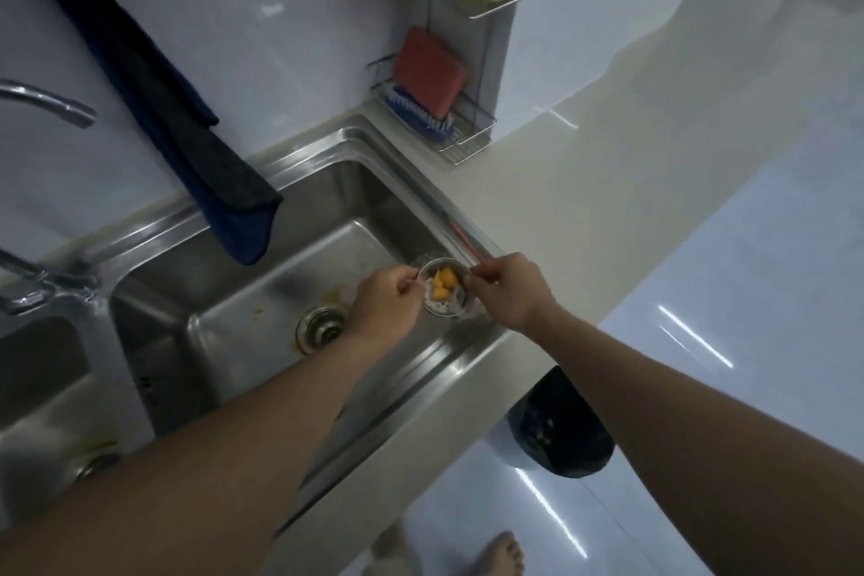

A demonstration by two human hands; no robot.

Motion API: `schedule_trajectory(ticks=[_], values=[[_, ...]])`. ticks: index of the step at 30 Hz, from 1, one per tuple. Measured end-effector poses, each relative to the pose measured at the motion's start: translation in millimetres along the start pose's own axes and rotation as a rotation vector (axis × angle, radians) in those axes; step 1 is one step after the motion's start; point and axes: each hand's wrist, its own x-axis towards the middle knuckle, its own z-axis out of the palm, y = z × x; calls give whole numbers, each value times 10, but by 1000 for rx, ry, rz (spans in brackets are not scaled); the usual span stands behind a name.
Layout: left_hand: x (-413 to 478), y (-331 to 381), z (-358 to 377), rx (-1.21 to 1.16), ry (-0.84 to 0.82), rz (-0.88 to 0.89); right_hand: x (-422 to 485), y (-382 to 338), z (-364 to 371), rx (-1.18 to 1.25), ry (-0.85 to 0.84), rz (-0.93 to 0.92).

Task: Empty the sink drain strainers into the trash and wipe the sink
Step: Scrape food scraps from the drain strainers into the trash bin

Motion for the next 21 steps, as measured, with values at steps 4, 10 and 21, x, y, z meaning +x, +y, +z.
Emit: schedule_trajectory(ticks=[4,10,21], values=[[-75,547,391,-65,-78,14,-257,370,-454,70,134,53],[-223,1120,1200,74,-89,179,-658,1124,-997,152,276,153],[-609,1473,2646,279,-296,219,-1324,2539,-1284,348,383,345]])
